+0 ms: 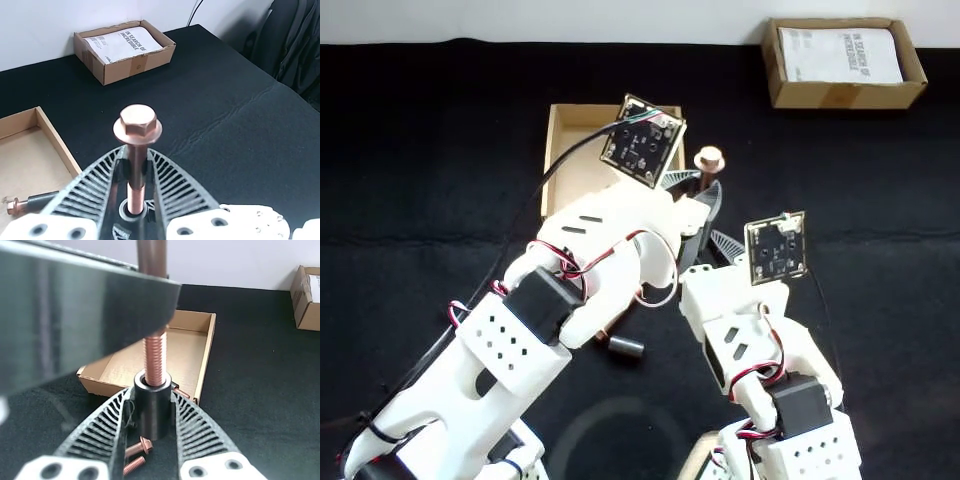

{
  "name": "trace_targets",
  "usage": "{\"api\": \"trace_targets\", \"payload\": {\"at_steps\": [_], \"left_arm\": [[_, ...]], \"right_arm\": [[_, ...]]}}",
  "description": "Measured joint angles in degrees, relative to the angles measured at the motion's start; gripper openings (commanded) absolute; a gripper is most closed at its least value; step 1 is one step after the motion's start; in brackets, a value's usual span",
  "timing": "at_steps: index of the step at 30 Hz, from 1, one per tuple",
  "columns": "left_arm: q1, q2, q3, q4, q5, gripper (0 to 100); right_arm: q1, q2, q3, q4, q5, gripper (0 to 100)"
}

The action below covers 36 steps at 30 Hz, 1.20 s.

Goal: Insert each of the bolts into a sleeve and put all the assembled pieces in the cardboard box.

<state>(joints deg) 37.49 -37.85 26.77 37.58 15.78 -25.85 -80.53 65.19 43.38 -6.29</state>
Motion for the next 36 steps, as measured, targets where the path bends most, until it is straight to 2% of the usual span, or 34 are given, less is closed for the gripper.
{"api": "trace_targets", "payload": {"at_steps": [13,16,23,30,36], "left_arm": [[0.00,0.00,1.49,0.00,0.00,1],[0.00,0.00,1.49,0.88,-2.46,2],[0.00,0.00,1.41,7.47,-5.01,23],[-0.53,-0.88,1.32,14.15,-4.92,24],[-2.64,-6.68,1.32,17.67,-6.07,24]], "right_arm": [[0.09,0.00,-0.26,-0.09,1.41,0.8],[0.09,0.00,-0.26,-0.09,2.02,0.8],[0.00,0.00,-0.26,-0.09,2.20,0.8],[-0.18,0.00,-0.18,0.00,2.29,0.8],[-0.26,0.00,-0.26,-0.88,2.29,0.8]]}}
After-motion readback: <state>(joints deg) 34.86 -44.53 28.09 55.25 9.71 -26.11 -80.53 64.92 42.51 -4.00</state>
